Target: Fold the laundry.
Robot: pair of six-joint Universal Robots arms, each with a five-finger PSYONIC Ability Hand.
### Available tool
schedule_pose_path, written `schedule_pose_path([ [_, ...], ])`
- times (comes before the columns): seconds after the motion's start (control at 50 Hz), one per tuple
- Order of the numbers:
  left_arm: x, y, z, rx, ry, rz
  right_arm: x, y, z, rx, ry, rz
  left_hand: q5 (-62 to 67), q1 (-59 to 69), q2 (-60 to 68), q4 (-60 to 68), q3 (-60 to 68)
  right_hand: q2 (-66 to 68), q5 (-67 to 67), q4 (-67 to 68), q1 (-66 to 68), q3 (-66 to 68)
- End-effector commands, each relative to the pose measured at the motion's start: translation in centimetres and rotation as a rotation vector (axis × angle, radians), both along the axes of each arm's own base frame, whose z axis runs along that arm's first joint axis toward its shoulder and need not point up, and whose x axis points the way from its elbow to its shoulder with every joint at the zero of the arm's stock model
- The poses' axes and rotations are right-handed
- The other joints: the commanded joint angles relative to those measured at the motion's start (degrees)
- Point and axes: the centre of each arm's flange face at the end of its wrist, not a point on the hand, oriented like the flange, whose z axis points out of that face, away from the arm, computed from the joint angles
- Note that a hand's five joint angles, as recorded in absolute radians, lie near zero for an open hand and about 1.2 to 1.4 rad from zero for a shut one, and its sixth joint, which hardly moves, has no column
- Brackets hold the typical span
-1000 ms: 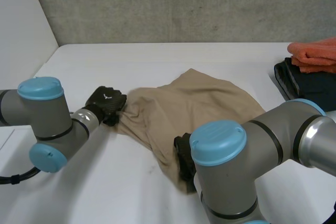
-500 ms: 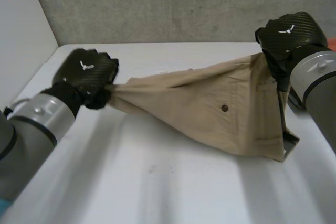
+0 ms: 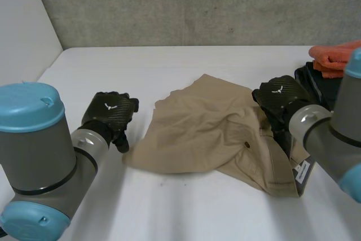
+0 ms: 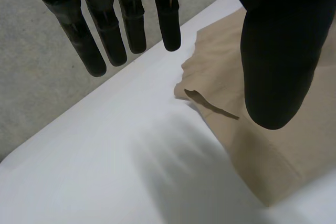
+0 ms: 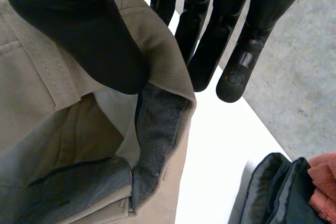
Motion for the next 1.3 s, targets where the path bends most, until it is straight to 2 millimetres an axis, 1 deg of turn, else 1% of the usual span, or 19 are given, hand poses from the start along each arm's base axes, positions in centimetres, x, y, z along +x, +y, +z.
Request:
schedule_pose_path([
  [0.02,-0.8,-0.5,-1.7,0.055,-0.004,-0.066,-0.8,2.0,0.3,0.032,-0.005,0.026,-0.60,-2.91,-1.40,-0.91,-1.94,12.61,12.66,11.92,23.63,12.26],
  [0.22,-3.2,-2.8,-4.6,0.111,-0.015,-0.138,-1.4,3.5,0.1,0.154,0.050,0.026,4.59,2.29,3.80,4.28,3.26,12.61,12.66,11.92,23.63,12.26],
  [0.32,-3.7,-4.2,-6.0,0.144,-0.035,-0.139,-1.4,3.4,0.4,0.175,0.065,0.025,41.24,38.94,40.45,40.93,39.91,12.61,12.66,11.92,23.63,12.26],
  [0.38,-4.1,-5.1,-5.8,0.120,-0.028,-0.137,-1.1,2.5,-0.3,0.179,0.085,0.030,56.54,54.23,55.74,56.23,55.20,12.61,12.66,11.92,23.63,12.26],
  [0.5,-5.5,-8.6,-4.2,-0.021,0.023,-0.129,-0.1,-0.9,-0.2,0.099,0.107,0.018,56.57,54.26,55.77,56.26,55.23,12.61,12.66,11.92,23.63,12.26],
  [0.52,-5.8,-9.1,-3.8,-0.054,0.030,-0.131,0.4,-2.5,0.5,0.037,0.091,-0.003,56.57,54.26,55.77,56.26,55.23,12.61,12.66,11.92,23.63,12.26],
  [0.58,-7.0,-11.6,-0.9,-0.236,0.060,-0.133,1.3,-5.0,2.5,-0.101,0.044,-0.038,56.57,54.26,55.77,56.26,55.23,12.61,12.66,11.92,23.63,12.26],
  [0.6,-7.3,-12.1,0.1,-0.292,0.068,-0.133,1.8,-6.8,4.2,-0.214,0.003,-0.060,56.57,54.26,55.77,56.26,55.23,12.61,12.66,11.92,23.63,12.26],
  [0.62,-7.9,-13.2,2.3,-0.417,0.094,-0.129,2.0,-7.6,5.2,-0.279,-0.021,-0.070,56.57,54.26,55.77,56.26,55.23,12.61,12.66,11.92,23.63,12.26],
  [0.66,-8.3,-14.0,4.8,-0.547,0.122,-0.117,2.6,-9.1,7.5,-0.416,-0.077,-0.083,56.57,54.26,55.77,56.26,55.23,12.61,12.66,11.92,23.63,12.26],
  [0.68,-8.4,-14.3,5.9,-0.607,0.137,-0.109,2.9,-10.4,10.1,-0.563,-0.143,-0.097,56.57,54.26,55.77,56.26,55.23,12.61,12.66,11.92,23.63,12.26],
  [0.7,-8.6,-14.8,8.5,-0.731,0.176,-0.091,3.0,-10.9,11.3,-0.634,-0.174,-0.103,56.57,54.26,55.77,56.26,55.23,12.61,12.66,11.92,23.63,12.26],
  [0.76,-8.3,-14.9,12.4,-0.886,0.247,-0.056,3.3,-11.9,15.8,-0.889,-0.279,-0.122,56.57,54.26,55.77,56.26,55.23,12.61,12.66,11.92,23.63,12.26],
  [0.78,-7.7,-14.7,14.7,-0.964,0.287,-0.024,3.3,-12.0,16.8,-0.940,-0.301,-0.125,56.57,54.26,55.77,56.26,55.23,12.61,12.66,11.92,23.63,12.26],
  [0.86,-6.6,-14.0,17.7,-1.038,0.333,0.031,3.7,-12.0,18.7,-1.015,-0.333,-0.095,56.57,54.26,55.77,56.26,55.23,12.61,12.66,11.92,23.63,12.26],
  [1.0,-6.2,-12.0,12.5,-0.845,0.242,0.001,4.3,-11.6,17.1,-0.948,-0.308,-0.029,56.57,54.26,55.77,56.26,55.23,12.61,12.66,11.92,23.63,12.26],
  [1.08,-5.7,-9.6,8.6,-0.709,0.175,-0.030,4.5,-11.4,13.8,-0.828,-0.259,0.019,56.57,54.26,55.77,56.26,55.23,12.61,12.66,11.92,23.63,12.26],
  [1.18,-5.6,-5.2,1.9,-0.495,0.072,-0.106,3.7,-10.1,6.7,-0.536,-0.152,0.093,56.57,54.26,55.77,56.26,55.23,12.61,12.66,11.92,23.63,12.26],
  [1.3,-4.5,-1.7,-3.3,-0.317,-0.029,-0.148,1.0,-7.7,-0.5,-0.175,-0.031,0.072,56.57,54.26,55.77,56.26,55.23,12.61,12.66,11.92,23.63,12.26],
])
